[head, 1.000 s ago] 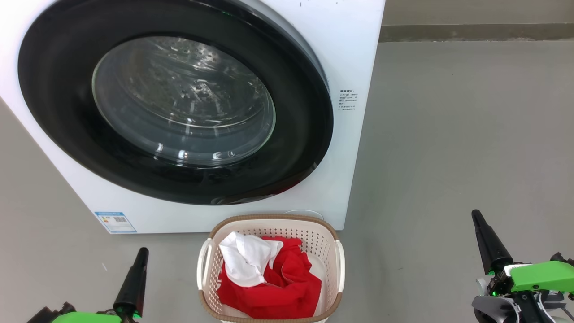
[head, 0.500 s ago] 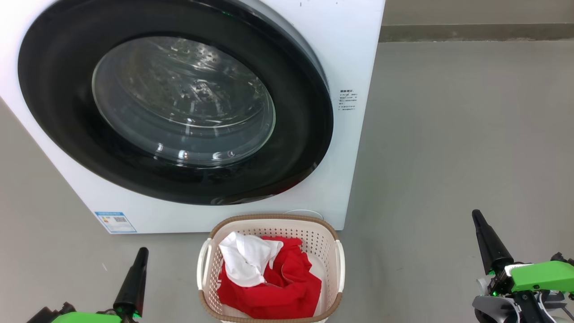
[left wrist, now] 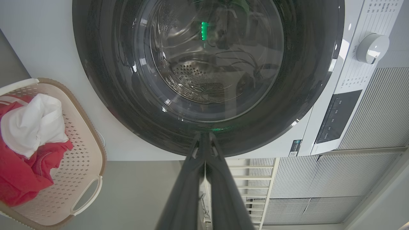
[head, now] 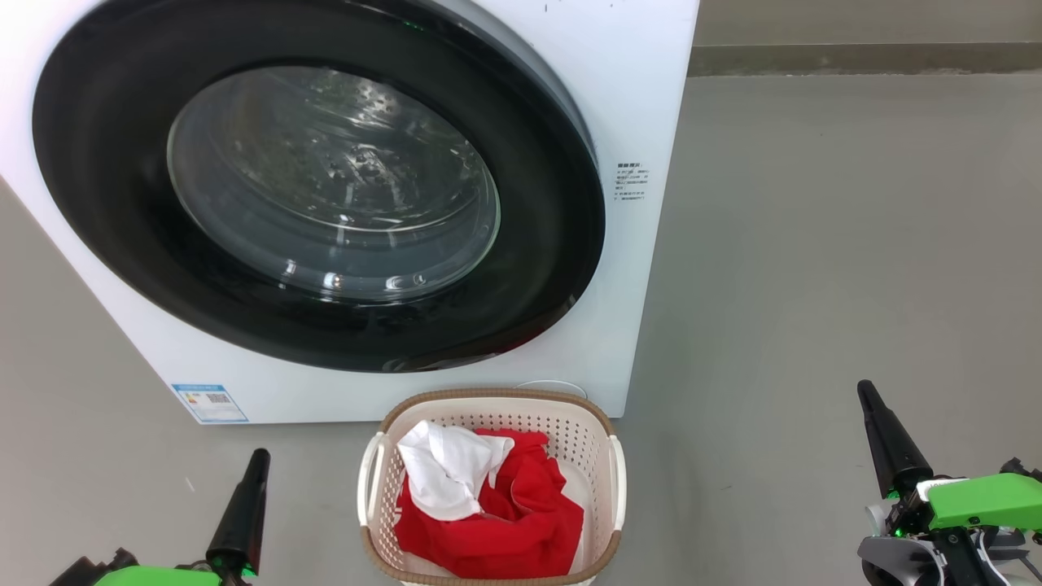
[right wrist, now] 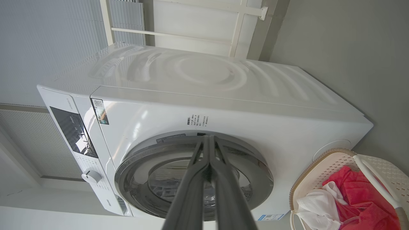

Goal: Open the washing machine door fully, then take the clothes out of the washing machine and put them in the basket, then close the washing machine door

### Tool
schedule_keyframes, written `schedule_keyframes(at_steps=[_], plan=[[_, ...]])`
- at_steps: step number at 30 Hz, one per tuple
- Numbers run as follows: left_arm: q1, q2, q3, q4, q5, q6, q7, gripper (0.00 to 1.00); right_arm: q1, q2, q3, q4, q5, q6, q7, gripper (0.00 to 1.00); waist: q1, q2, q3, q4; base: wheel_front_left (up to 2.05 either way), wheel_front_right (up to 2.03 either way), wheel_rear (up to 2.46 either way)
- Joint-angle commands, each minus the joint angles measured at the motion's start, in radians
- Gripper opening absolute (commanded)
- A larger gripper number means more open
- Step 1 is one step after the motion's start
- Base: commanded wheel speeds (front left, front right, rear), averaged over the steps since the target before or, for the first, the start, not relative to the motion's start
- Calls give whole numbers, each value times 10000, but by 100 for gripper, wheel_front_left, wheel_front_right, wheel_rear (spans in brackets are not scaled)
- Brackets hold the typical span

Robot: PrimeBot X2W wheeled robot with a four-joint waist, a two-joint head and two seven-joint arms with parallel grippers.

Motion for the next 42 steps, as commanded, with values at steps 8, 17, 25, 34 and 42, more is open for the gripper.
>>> schedule_keyframes(at_steps=[8, 17, 25, 34, 42], plan=[[-409, 105, 366, -269, -61, 4, 63, 0, -453, -69, 152, -283, -39, 8, 70, 0, 0, -1, 0, 0, 0, 0, 0], [-409, 102, 370, -269, -58, 4, 66, 0, -454, -60, 138, -282, -50, 8, 81, 0, 0, -1, 0, 0, 0, 0, 0], [-410, 100, 373, -269, -55, 4, 68, 0, -455, -52, 128, -282, -58, 8, 89, 0, 0, -1, 0, 0, 0, 0, 0], [-410, 98, 376, -269, -53, 4, 71, 0, -456, -45, 118, -281, -67, 8, 98, 0, 0, -1, 0, 0, 0, 0, 0], [-410, 96, 379, -269, -51, 4, 73, 0, -457, -40, 109, -281, -74, 8, 104, 0, 0, -1, 0, 0, 0, 0, 0]])
